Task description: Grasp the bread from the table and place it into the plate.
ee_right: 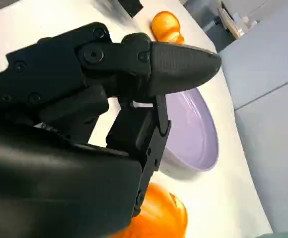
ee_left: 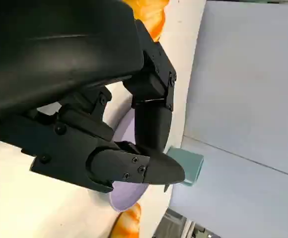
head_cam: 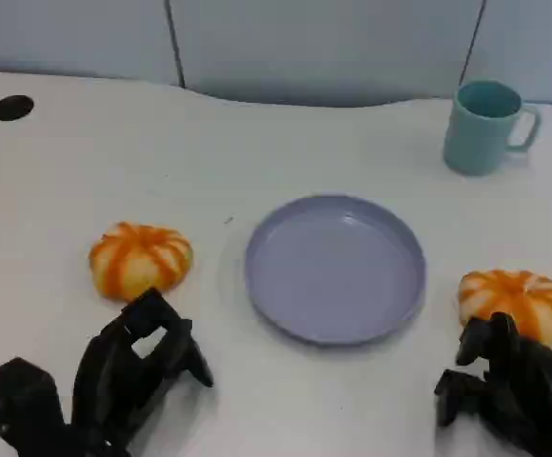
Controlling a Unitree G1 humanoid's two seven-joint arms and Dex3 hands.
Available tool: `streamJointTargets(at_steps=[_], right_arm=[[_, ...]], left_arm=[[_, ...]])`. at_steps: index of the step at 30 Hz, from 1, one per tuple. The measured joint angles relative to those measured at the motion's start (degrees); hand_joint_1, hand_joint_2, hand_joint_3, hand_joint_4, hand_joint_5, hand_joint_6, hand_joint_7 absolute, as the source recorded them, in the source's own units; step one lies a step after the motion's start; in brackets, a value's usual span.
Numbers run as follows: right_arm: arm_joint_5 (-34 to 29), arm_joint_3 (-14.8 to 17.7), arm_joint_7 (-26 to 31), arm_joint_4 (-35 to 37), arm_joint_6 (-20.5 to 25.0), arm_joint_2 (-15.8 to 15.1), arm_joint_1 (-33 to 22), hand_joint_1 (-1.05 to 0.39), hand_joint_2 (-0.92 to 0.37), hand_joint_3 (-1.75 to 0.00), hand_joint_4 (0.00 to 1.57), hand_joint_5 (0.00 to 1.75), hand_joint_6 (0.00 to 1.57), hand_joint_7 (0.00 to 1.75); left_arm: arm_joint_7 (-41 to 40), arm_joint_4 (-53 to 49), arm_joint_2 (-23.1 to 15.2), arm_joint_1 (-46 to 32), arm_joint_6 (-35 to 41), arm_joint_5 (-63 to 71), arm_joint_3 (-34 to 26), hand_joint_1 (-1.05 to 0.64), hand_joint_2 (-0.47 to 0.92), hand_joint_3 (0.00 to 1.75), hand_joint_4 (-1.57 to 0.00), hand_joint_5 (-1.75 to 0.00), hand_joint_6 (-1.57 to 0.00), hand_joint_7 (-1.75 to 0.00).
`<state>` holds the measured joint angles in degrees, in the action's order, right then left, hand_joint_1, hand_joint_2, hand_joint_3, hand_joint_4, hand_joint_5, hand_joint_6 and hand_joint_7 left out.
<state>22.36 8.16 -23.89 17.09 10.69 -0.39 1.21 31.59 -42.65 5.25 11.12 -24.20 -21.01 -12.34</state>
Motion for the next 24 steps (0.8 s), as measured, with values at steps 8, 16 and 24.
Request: streamJointTargets(at_steps=[8,16,24], right_arm=[[0.13,0.0,0.13,-0.03,0.0,0.01,-0.02,-0.45,-0.92,-0.52,1.34,1.23,1.21,1.17],[0.0,-0.12,0.49,-0.34,0.03,0.03,-0.14,-0.45,-0.92,-0.53,1.33,1.25,1.21,1.17],[0.0,-0.15,0.55,-0.37,0.04,0.03,-0.16,-0.45,-0.92,-0.53,1.32,1.25,1.22,1.16]], left_arm=[[0.0,0.0,-0.01,0.0,-0.05,0.11,0.0,-0.76,0.92,0.27,-0.86,-1.75,-0.65,-1.7],[0.0,0.0,-0.02,0.0,-0.05,0.12,0.01,-0.76,0.92,0.28,-0.86,-1.75,-0.65,-1.7],[0.0,0.0,-0.02,0.0,-0.05,0.13,0.01,-0.76,0.92,0.28,-0.86,-1.75,-0.65,-1.71]])
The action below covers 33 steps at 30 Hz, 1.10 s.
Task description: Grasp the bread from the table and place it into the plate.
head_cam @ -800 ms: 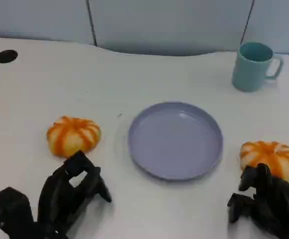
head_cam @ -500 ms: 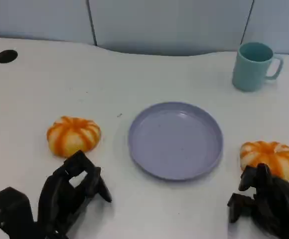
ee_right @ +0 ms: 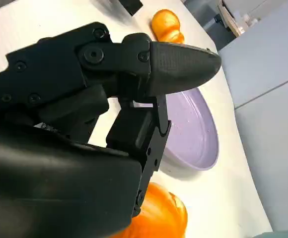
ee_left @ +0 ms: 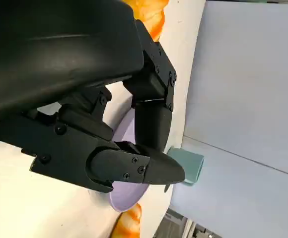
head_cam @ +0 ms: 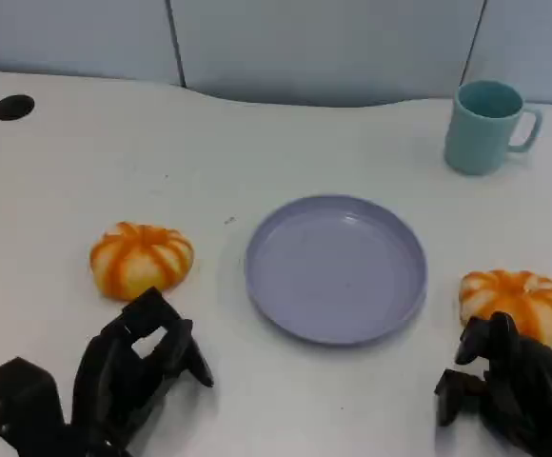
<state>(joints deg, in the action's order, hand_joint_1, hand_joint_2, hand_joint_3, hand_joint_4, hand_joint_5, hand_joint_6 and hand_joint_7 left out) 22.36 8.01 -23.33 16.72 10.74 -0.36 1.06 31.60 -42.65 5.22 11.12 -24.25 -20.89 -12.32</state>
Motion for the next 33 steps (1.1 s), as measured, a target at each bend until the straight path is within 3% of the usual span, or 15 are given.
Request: streamJointTargets(at_steps=[6,9,13,14,16,17,18,20,22,24,29,33], right_arm=[[0.02,0.0,0.03,0.0,0.03,0.0,0.0,-0.45,-0.92,-0.51,1.33,1.25,1.22,1.16],[0.08,0.05,0.02,0.0,0.14,0.01,0.02,-0.45,-0.92,-0.51,1.33,1.24,1.22,1.16],[0.13,0.07,-0.03,0.0,0.14,0.02,0.02,-0.45,-0.92,-0.51,1.33,1.24,1.21,1.16],[0.15,0.07,-0.04,0.0,0.14,0.02,0.02,-0.46,-0.92,-0.53,1.32,1.25,1.21,1.17],[-0.05,-0.09,-0.02,-0.09,0.14,0.01,0.01,-0.46,-0.92,-0.52,1.32,1.26,1.21,1.17],[-0.11,-0.15,-0.01,-0.13,0.14,0.01,0.0,-0.45,-0.92,-0.52,1.32,1.26,1.21,1.18],[-0.11,-0.16,-0.01,-0.14,0.14,0.01,0.0,-0.45,-0.92,-0.51,1.32,1.26,1.21,1.18],[-0.1,-0.14,0.0,-0.13,0.17,0.02,0.01,-0.45,-0.92,-0.5,1.32,1.25,1.21,1.16],[-0.06,-0.15,0.01,-0.13,0.34,0.06,0.05,-0.46,-0.92,-0.5,1.33,1.24,1.21,1.16],[-0.04,-0.14,0.09,-0.22,0.54,0.08,0.08,-0.45,-0.92,-0.5,1.32,1.24,1.21,1.16],[-0.02,-0.16,0.91,-0.76,1.37,0.29,0.05,-0.44,-0.92,-0.5,1.32,1.24,1.21,1.18],[0.13,-0.14,1.19,-1.12,1.75,0.71,-0.02,-0.44,-0.92,-0.5,1.32,1.24,1.2,1.19]], left_arm=[[0.0,0.01,0.0,0.0,0.09,-0.07,-0.01,-0.76,0.92,0.26,-0.86,-1.75,-0.65,-1.7],[0.01,0.18,0.0,0.0,0.79,-0.51,-0.13,-0.77,0.92,0.31,-0.77,-1.75,-0.52,-1.65],[0.02,1.03,-0.04,0.0,1.22,-0.74,-0.18,-0.78,0.92,0.32,-0.75,-1.75,-0.5,-1.63],[0.02,1.19,-0.06,0.0,1.24,-0.8,-0.18,-0.75,0.92,0.28,-0.6,-1.5,-0.45,-1.22],[0.02,0.59,-0.19,0.1,-2.22,0.29,-0.16,-0.74,0.92,0.28,-0.52,-1.24,-0.45,-0.81],[-0.08,-0.1,-0.48,0.29,-5.75,1.67,-0.05,-0.74,0.92,0.29,-0.51,-1.12,-0.46,-0.65],[-0.24,-0.74,-1.08,0.54,-9.26,3.38,0.22,-0.74,0.92,0.29,-0.5,-1.09,-0.47,-0.59],[-1.09,-2.27,-2.44,1.59,-14.74,6.44,0.82,-0.72,0.92,0.34,-0.39,-0.76,-0.45,-0.24],[-3.07,-3.69,-4.64,2.27,-20.75,11.33,1.98,-0.71,0.92,0.34,-0.37,-0.66,-0.45,-0.14],[-5.16,-4.7,-6.32,2.84,-24.73,15.01,2.91,-0.74,0.92,0.32,-0.19,-0.49,-0.37,-0.05],[-14.05,-4.73,-10.75,3.98,-28.81,25.8,5.27,-0.77,0.92,0.27,-0.03,-0.34,-0.23,0.0],[-24.51,-2.73,-16.62,4.54,-30.92,39.01,7.31,-0.77,0.92,0.24,0.0,-0.24,-0.16,0.0]])
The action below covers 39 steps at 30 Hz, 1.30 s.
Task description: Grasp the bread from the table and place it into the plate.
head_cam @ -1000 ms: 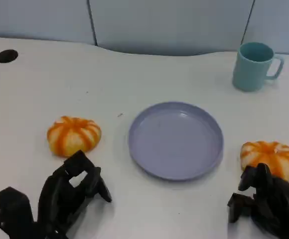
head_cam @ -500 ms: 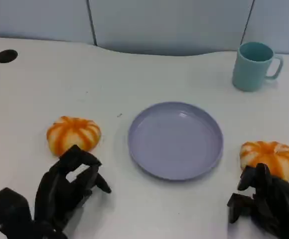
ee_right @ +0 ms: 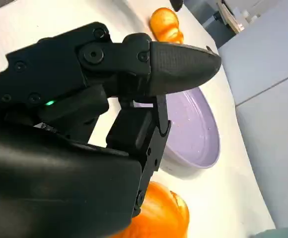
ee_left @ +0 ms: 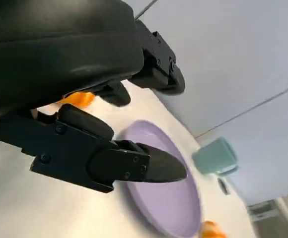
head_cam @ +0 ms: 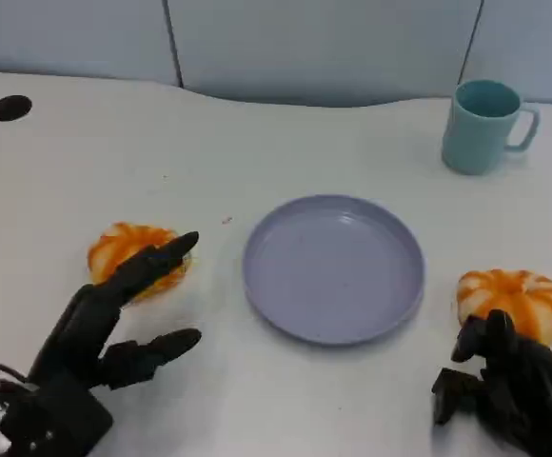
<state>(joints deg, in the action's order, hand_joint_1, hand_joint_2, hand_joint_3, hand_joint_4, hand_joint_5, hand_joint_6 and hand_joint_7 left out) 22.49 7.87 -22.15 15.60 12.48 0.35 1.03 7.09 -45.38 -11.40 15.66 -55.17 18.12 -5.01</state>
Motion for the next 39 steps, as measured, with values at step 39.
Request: streamJointTargets(at_steps=[39], right_arm=[[-0.34,-0.62,1.11,-2.09,1.83,0.86,-0.64,-0.45,-0.92,-0.49,1.25,1.33,1.17,1.24]], left_arm=[[-13.49,-10.75,-11.31,27.8,39.77,39.73,32.93,-0.71,0.85,0.0,0.0,0.0,-0.02,-0.01]])
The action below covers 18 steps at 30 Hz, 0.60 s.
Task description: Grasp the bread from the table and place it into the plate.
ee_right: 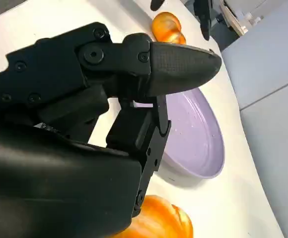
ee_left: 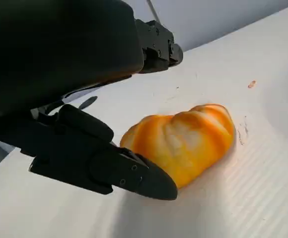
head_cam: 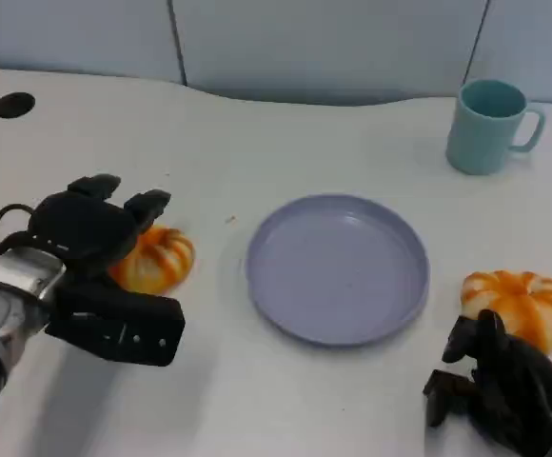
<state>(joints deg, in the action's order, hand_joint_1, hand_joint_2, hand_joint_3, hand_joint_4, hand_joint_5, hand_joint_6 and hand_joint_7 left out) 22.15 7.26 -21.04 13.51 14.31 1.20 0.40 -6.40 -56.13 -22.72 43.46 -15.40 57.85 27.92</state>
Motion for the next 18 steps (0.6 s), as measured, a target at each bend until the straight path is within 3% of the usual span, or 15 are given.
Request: streamJointTargets(at_steps=[6,18], right_arm=[[0.09,0.19,-0.5,-0.01,-0.06,-0.07,-0.08,-0.45,-0.92,-0.5,1.26,1.33,1.18,1.23],[0.1,0.25,-0.7,-0.73,0.11,-0.19,-0.76,-0.44,-0.92,-0.53,1.24,1.35,1.14,1.28]], left_arm=[[-1.33,-9.8,3.02,4.94,0.6,-1.3,3.35,-0.71,0.86,0.0,0.0,0.0,-0.01,0.0],[-0.65,-18.05,6.35,8.22,2.47,-3.41,7.84,-0.77,0.81,0.0,0.0,0.0,-0.02,-0.01]])
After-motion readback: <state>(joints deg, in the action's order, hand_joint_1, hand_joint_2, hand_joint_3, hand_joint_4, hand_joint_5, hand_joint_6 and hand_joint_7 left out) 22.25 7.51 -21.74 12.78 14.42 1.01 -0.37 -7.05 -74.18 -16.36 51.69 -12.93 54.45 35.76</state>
